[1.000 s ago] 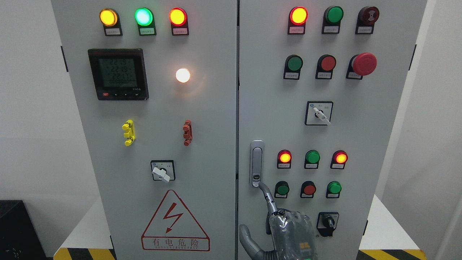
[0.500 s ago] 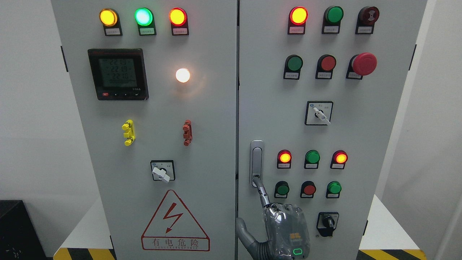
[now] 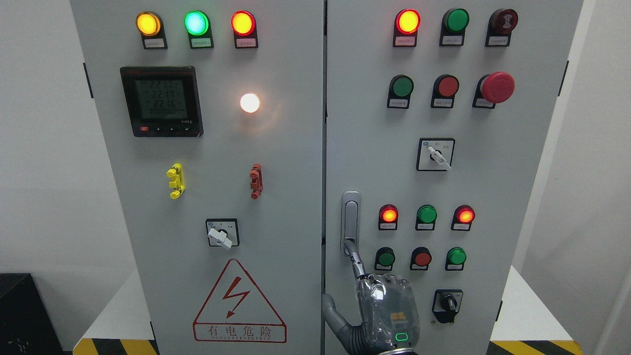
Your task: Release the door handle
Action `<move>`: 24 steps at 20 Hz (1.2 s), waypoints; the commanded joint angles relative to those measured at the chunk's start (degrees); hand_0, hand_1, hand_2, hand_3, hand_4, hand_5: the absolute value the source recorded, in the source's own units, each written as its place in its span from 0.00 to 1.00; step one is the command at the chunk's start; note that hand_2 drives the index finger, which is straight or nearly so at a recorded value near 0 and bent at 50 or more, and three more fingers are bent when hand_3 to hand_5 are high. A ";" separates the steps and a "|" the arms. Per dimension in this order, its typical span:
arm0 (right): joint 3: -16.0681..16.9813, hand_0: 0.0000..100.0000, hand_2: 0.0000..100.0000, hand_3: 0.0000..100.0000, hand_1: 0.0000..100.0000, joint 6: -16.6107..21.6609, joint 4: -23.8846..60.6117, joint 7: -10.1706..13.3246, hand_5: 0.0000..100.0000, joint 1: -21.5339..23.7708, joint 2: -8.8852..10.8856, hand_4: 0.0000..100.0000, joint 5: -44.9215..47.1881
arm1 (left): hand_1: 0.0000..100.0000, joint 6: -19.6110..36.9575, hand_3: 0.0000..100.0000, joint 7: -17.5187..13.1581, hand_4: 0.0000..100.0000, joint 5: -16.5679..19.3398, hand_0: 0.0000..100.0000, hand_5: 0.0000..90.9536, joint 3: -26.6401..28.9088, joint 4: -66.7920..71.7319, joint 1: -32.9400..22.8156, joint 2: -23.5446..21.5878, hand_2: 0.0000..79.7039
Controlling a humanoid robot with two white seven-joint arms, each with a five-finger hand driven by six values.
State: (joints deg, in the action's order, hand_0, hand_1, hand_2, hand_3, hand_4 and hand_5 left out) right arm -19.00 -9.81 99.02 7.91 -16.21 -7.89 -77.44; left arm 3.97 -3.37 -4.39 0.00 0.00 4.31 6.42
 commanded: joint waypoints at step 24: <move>0.19 0.36 0.03 1.00 0.36 -0.83 -2.07 -0.26 0.99 -0.32 -0.11 1.00 -0.34 | 0.00 -0.01 0.09 0.03 0.01 0.00 0.00 0.00 -1.23 -1.14 0.00 0.00 0.03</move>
State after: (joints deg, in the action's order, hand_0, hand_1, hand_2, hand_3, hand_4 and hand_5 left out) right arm -18.99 -10.50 97.65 7.94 -16.55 -7.99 -77.77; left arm 3.97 -3.37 -4.39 0.00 0.00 4.31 6.41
